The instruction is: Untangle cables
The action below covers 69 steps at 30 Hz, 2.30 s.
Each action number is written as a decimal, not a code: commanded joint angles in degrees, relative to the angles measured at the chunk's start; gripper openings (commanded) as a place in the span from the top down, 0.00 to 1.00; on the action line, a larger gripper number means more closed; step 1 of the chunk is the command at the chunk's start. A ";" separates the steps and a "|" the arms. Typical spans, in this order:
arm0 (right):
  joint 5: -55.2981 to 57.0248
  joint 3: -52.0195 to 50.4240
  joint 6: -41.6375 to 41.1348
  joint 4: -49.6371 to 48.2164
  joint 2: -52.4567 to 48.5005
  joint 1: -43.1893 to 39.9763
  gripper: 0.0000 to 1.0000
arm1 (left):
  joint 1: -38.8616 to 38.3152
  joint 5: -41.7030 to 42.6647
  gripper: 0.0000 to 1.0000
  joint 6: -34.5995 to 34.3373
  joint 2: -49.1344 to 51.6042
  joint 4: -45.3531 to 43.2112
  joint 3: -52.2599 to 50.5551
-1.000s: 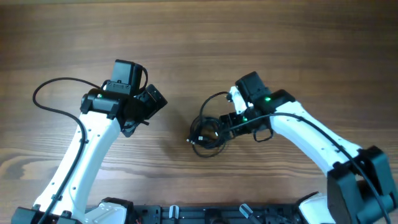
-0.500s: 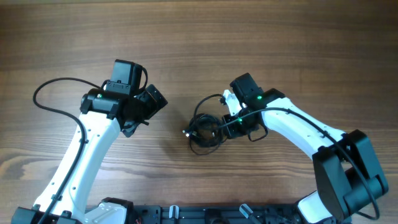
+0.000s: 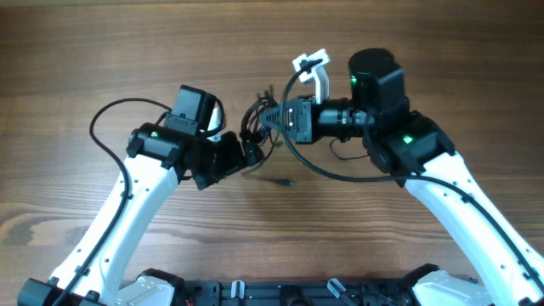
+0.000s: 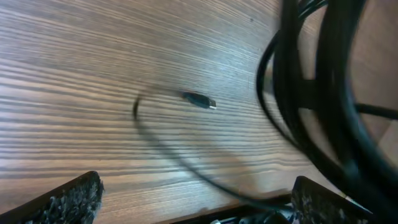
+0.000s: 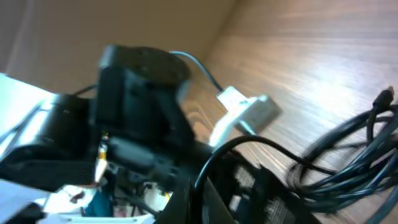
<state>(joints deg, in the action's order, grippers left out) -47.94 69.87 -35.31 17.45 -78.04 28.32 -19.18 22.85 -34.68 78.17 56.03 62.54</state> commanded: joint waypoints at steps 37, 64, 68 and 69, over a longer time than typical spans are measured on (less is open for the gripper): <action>47.89 24.24 -0.24 45.44 -0.17 -8.09 0.96 | 3.98 3.43 0.96 -0.42 -2.12 -8.37 0.59; 0.39 24.26 2.56 13.62 -0.85 5.75 0.96 | 5.18 1.36 0.96 -0.44 5.95 -4.57 0.48; 38.80 24.24 0.35 34.62 -1.55 5.75 0.96 | 5.22 4.81 0.96 -0.42 4.63 -5.18 1.36; 46.60 24.24 -1.42 39.50 -2.08 5.75 0.96 | 5.27 4.81 0.96 -0.44 3.61 -5.44 2.03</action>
<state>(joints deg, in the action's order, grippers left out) -26.55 93.69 -34.13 51.24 -79.29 34.20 -14.26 25.32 -35.64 83.59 51.00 62.63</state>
